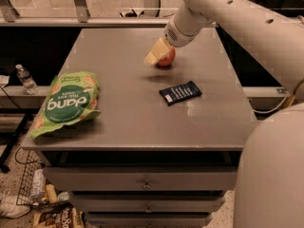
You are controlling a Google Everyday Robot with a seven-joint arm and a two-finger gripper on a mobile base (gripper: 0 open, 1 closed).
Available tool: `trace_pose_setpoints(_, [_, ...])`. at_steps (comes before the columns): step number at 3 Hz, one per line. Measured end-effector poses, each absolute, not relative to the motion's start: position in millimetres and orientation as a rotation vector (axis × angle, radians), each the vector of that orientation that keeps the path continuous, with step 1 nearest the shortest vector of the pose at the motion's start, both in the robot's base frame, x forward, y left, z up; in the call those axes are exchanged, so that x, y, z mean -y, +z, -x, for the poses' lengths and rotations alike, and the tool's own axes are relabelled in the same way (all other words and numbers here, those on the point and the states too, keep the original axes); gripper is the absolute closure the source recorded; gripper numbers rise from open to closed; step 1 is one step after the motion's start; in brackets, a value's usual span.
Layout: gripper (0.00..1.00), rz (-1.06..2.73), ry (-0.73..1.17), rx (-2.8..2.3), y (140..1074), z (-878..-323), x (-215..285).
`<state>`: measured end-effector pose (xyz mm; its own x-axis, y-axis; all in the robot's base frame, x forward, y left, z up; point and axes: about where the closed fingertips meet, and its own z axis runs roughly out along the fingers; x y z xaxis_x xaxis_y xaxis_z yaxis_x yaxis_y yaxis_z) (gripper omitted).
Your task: Move apple near green rice chip bag
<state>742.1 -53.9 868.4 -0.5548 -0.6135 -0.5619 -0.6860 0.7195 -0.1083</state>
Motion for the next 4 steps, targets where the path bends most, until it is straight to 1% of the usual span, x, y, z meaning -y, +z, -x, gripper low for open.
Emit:
trace_pose_setpoints(1, [0.00,0.998,0.177,-2.360,860.0,-742.8,46.4])
trace_pose_setpoints(2, [0.16,1.006,0.186,-2.364,855.4,-743.4,42.3])
trace_pose_setpoints(4, [0.62,1.023,0.186,-2.354,855.0,-743.1,37.0])
